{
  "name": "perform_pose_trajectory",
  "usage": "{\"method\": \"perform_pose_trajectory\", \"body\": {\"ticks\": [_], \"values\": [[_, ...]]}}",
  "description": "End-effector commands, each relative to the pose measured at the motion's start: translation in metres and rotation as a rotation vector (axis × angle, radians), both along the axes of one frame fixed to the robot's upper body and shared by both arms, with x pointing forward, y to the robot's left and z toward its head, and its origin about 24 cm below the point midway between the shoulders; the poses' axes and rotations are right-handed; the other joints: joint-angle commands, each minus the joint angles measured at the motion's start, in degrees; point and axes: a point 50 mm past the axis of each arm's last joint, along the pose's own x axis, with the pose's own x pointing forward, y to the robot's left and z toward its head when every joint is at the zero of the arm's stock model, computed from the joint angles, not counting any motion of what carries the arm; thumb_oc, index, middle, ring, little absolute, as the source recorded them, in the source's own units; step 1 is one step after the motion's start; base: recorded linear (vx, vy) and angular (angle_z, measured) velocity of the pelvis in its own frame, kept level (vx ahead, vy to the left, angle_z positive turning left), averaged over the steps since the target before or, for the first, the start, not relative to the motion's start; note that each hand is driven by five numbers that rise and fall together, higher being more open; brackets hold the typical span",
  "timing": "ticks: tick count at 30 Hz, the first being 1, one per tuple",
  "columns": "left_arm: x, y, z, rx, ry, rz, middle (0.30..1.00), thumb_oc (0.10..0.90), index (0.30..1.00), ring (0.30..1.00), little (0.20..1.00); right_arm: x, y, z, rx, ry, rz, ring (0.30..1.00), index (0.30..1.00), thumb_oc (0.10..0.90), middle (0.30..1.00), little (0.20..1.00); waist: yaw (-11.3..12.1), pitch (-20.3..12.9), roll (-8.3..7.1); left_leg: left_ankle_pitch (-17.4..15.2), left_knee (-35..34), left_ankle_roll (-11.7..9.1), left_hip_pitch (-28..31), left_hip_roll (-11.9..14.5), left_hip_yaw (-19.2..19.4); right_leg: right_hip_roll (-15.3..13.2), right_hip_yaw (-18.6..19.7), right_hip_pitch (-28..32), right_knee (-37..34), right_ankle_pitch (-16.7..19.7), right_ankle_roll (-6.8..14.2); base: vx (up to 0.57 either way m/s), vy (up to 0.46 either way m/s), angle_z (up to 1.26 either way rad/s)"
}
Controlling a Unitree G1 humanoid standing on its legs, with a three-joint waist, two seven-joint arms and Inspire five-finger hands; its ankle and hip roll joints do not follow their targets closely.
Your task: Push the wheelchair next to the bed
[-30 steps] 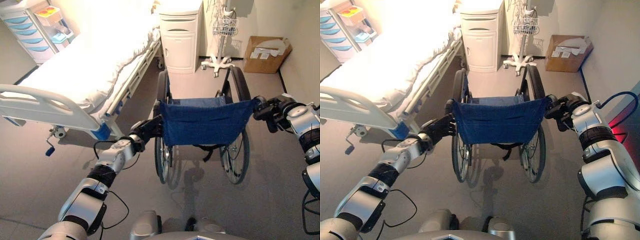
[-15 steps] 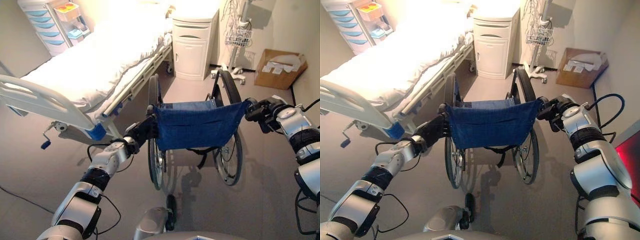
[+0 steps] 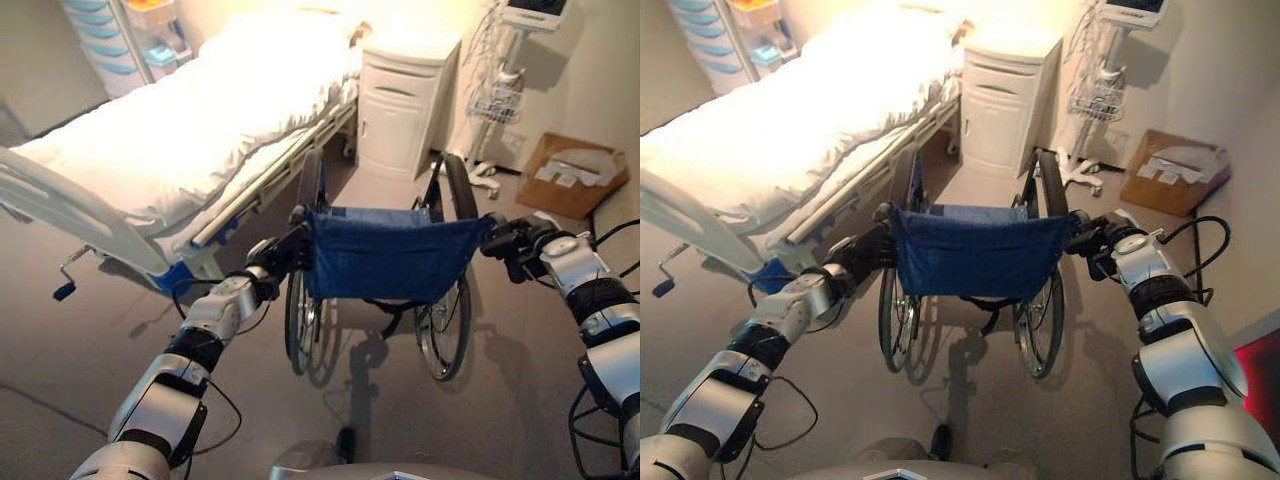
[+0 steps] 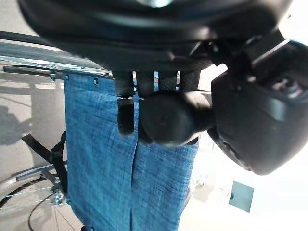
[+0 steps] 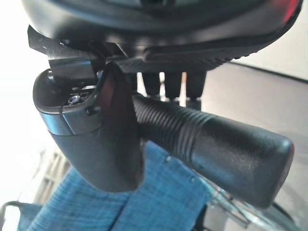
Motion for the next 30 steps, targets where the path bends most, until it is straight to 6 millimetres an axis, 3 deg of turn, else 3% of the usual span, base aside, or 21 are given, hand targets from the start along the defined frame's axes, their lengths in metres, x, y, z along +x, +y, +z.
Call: {"method": "perform_pose_trajectory", "body": {"ticks": [1,3,6,9,13,15,17,18,19,21,22,24,28,30], "values": [[0.019,0.002,0.045,0.035,-0.209,0.044,0.3,0.4,0.3,0.3,0.3,0.033,0.106,0.052,0.203,-0.261,0.432,0.3,0.3,0.4,0.3,0.3,0.72,1.21,-3.76,-11.17,5.09,-5.19,3.08,-1.32,13.86,-4.66,5.15,-4.47,-11.45,22.98,5.18,0.26,-0.203,0.45],[0.019,0.004,0.046,0.054,-0.209,0.059,0.3,0.4,0.3,0.3,0.3,0.031,0.105,0.051,0.221,-0.258,0.421,0.3,0.3,0.4,0.3,0.3,-1.38,2.11,-4.62,-14.34,5.87,-4.67,5.45,-2.61,11.26,-4.33,7.94,-7.94,-17.36,26.97,6.72,0.33,-0.214,0.33],[0.02,0.009,0.047,0.069,-0.207,0.081,0.3,0.4,0.3,0.3,0.3,0.031,0.104,0.049,0.237,-0.249,0.404,0.3,0.3,0.4,0.3,0.3,-2.33,2.36,-4.52,-16.23,6.75,-4.5,7.12,-2.38,10.15,-4.03,9.01,-8.66,-17.23,27.24,6.48,0.28,-0.229,0.55],[0.02,0.016,0.047,0.104,-0.204,0.089,0.3,0.4,0.3,0.3,0.3,0.032,0.1,0.045,0.246,-0.241,0.353,0.3,0.3,0.4,0.3,0.3,-2.3,1.37,-4.44,-16.72,7.87,-4.44,6.93,-2.17,9.34,-4.06,9.56,-6.8,-14.94,25.74,5.69,0.24,-0.315,0.92],[0.024,0.032,0.06,0.127,-0.215,0.113,0.3,0.4,0.3,0.3,0.3,0.032,0.113,0.044,0.3,-0.24,0.344,0.3,0.3,0.4,0.3,0.3,-3.5,0.17,-3.51,-18.41,10.85,-6.23,7.9,0.76,11.42,-3.32,9.51,-6.44,-9.22,21.57,4.05,0.2,-0.292,0.68],[0.025,0.036,0.065,0.137,-0.227,0.128,0.3,0.4,0.3,0.3,0.3,0.03,0.122,0.042,0.335,-0.243,0.345,0.3,0.3,0.4,0.3,0.3,-4.41,-0.33,-3.08,-16.91,13.24,-7.84,8.7,2.47,11.86,-2.39,9.51,-5.8,-8.93,19.98,2.64,0.19,-0.289,0.61],[0.026,0.037,0.069,0.146,-0.243,0.141,0.3,0.4,0.3,0.3,0.3,0.025,0.129,0.039,0.343,-0.245,0.346,0.3,0.3,0.4,0.3,0.3,-5.79,-0.67,-2.5,-9.65,20.13,-11.04,7.8,5.19,13.2,-0.54,8.89,-3.84,-9.53,17.87,0.08,0.16,-0.28,0.58],[0.026,0.037,0.07,0.145,-0.246,0.144,0.3,0.4,0.3,0.3,0.3,0.024,0.13,0.038,0.342,-0.243,0.347,0.3,0.3,0.4,0.3,0.3,-6.01,-0.61,-2.52,-8.47,21.97,-11.51,7.17,5.52,13.76,-0.43,8.71,-3.39,-9.66,17.58,-0.35,0.15,-0.266,0.32],[0.027,0.037,0.074,0.147,-0.255,0.149,0.3,0.4,0.3,0.3,0.3,0.022,0.13,0.036,0.334,-0.245,0.343,0.3,0.3,0.4,0.3,0.3,-6.69,-0.32,-2.83,-6.64,28.74,-12.38,4.95,5.88,15.42,-0.31,8.34,-2.13,-9.74,16.52,-1.65,0.11,-0.165,0.16],[0.027,0.038,0.075,0.149,-0.259,0.149,0.3,0.4,0.3,0.3,0.3,0.021,0.129,0.035,0.33,-0.248,0.342,0.3,0.3,0.4,0.3,0.3,-6.95,-0.11,-2.82,-5.94,30.71,-12.71,3.55,6.09,15.72,-0.17,8.26,-1.43,-9.7,16.07,-2.08,0.15,-0.14,0.08],[0.028,0.038,0.079,0.146,-0.263,0.145,0.3,0.4,0.3,0.3,0.3,0.018,0.13,0.033,0.341,-0.248,0.334,0.3,0.3,0.4,0.3,0.3,-7.19,0.43,-2.97,-5.91,30.59,-12.62,0.7,7.67,17.12,-0.01,8.29,0.46,-9.59,15.09,-2.47,0.17,-0.092,0.0],[0.029,0.038,0.081,0.145,-0.267,0.137,0.3,0.4,0.3,0.3,0.3,0.017,0.13,0.031,0.337,-0.251,0.331,0.3,0.3,0.4,0.3,0.3,-7.2,0.73,-2.74,-5.96,27.89,-12.34,-0.02,8.37,17.58,0.41,8.48,1.42,-9.38,14.33,-2.41,0.18,-0.016,0.03],[0.031,0.041,0.083,0.141,-0.269,0.113,0.3,0.4,0.3,0.3,0.3,0.015,0.133,0.028,0.31,-0.269,0.314,0.3,0.3,0.4,0.3,0.3,-6.47,1.14,-1.71,-3.34,12.18,-12.48,-0.62,9.17,17.65,2.53,9.36,6.07,-10.53,12.2,-1.58,0.29,0.069,0.05],[0.03,0.04,0.08,0.148,-0.263,0.094,0.3,0.4,0.3,0.3,0.3,0.011,0.132,0.023,0.311,-0.272,0.292,0.3,0.3,0.4,0.3,0.3,-5.05,1.01,-1.46,0.87,2.72,-14.06,-2.84,9.35,16.21,3.57,9.93,10.34,-12.94,11.41,-0.97,0.42,0.122,-0.06]]}}
